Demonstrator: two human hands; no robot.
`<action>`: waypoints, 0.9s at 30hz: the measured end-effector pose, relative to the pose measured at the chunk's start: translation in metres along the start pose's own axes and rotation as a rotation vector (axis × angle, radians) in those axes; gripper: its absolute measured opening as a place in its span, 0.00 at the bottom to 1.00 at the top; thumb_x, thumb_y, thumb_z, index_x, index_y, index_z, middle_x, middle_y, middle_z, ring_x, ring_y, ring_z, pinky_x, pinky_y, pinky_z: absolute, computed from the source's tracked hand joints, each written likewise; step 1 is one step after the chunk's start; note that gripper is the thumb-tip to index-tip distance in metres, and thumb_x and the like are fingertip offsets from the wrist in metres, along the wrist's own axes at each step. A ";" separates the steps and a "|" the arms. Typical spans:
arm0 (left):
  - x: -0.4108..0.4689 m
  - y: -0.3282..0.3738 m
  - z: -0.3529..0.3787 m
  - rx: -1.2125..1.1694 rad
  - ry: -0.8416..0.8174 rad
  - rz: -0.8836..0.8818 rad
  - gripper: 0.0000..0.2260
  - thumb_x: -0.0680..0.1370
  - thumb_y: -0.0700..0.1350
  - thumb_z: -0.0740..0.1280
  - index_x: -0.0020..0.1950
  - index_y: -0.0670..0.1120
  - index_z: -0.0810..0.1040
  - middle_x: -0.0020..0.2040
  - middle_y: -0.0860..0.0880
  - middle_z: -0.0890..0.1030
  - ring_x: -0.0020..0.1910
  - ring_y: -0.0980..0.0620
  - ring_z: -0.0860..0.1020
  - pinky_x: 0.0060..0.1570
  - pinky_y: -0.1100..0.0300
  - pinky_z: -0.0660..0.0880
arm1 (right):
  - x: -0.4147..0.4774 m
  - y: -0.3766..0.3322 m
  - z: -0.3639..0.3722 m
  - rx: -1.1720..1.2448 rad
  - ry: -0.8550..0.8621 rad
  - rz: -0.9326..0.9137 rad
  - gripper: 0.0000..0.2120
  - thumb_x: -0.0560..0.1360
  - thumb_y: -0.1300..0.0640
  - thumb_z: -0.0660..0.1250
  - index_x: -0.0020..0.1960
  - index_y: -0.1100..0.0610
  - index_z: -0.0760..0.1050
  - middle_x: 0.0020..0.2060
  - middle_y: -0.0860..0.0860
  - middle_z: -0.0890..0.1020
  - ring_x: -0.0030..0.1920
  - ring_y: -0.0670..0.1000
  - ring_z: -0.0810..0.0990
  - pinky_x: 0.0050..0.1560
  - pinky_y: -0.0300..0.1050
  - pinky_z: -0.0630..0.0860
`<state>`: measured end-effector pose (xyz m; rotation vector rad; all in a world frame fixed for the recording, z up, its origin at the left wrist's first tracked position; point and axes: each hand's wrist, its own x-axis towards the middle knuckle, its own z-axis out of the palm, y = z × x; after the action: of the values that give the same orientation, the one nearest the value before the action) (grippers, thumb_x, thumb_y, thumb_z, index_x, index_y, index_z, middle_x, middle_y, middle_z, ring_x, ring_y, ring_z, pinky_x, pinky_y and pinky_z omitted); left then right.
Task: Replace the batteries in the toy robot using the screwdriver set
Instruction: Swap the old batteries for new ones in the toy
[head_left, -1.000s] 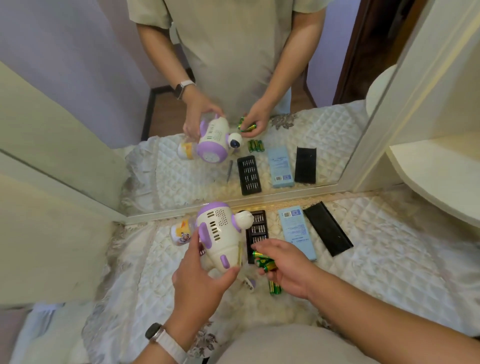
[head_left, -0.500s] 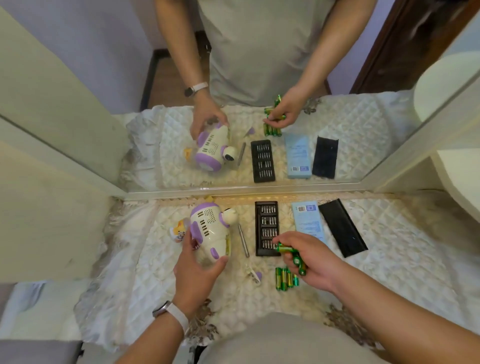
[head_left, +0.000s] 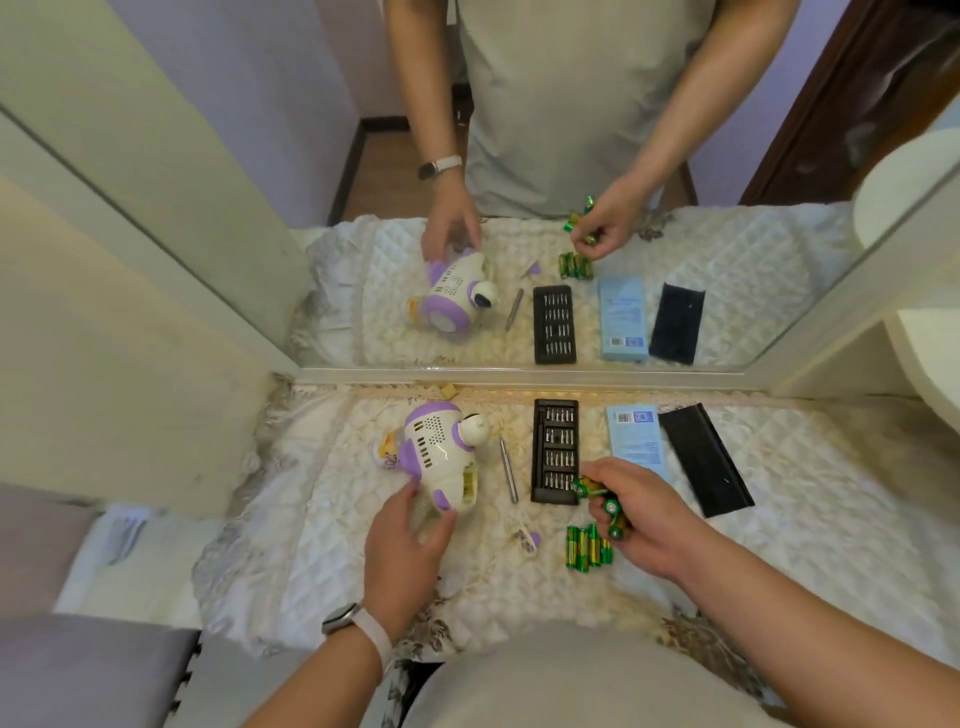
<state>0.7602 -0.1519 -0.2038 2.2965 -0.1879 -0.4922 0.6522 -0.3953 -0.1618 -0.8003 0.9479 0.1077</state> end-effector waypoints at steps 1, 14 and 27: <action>-0.007 0.001 0.000 0.019 0.026 0.005 0.24 0.75 0.55 0.73 0.69 0.49 0.75 0.62 0.56 0.77 0.63 0.52 0.76 0.63 0.49 0.74 | -0.003 0.001 -0.001 0.011 0.004 -0.007 0.09 0.76 0.61 0.67 0.37 0.56 0.72 0.26 0.51 0.70 0.24 0.46 0.65 0.21 0.37 0.63; -0.038 0.074 0.078 0.293 -0.312 0.401 0.16 0.77 0.51 0.67 0.62 0.47 0.79 0.57 0.52 0.80 0.58 0.52 0.77 0.58 0.62 0.71 | -0.040 0.017 -0.065 0.145 0.097 -0.032 0.05 0.79 0.60 0.62 0.51 0.60 0.75 0.26 0.51 0.66 0.24 0.46 0.61 0.21 0.37 0.58; 0.035 0.158 0.178 0.604 -0.388 0.385 0.32 0.76 0.66 0.64 0.74 0.49 0.64 0.66 0.46 0.70 0.65 0.44 0.71 0.61 0.48 0.73 | -0.045 -0.011 -0.120 0.204 0.233 -0.100 0.11 0.78 0.61 0.63 0.38 0.56 0.71 0.24 0.50 0.68 0.24 0.48 0.63 0.24 0.41 0.57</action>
<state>0.7225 -0.3896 -0.2130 2.6136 -1.0743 -0.7467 0.5476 -0.4701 -0.1606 -0.6786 1.1164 -0.1710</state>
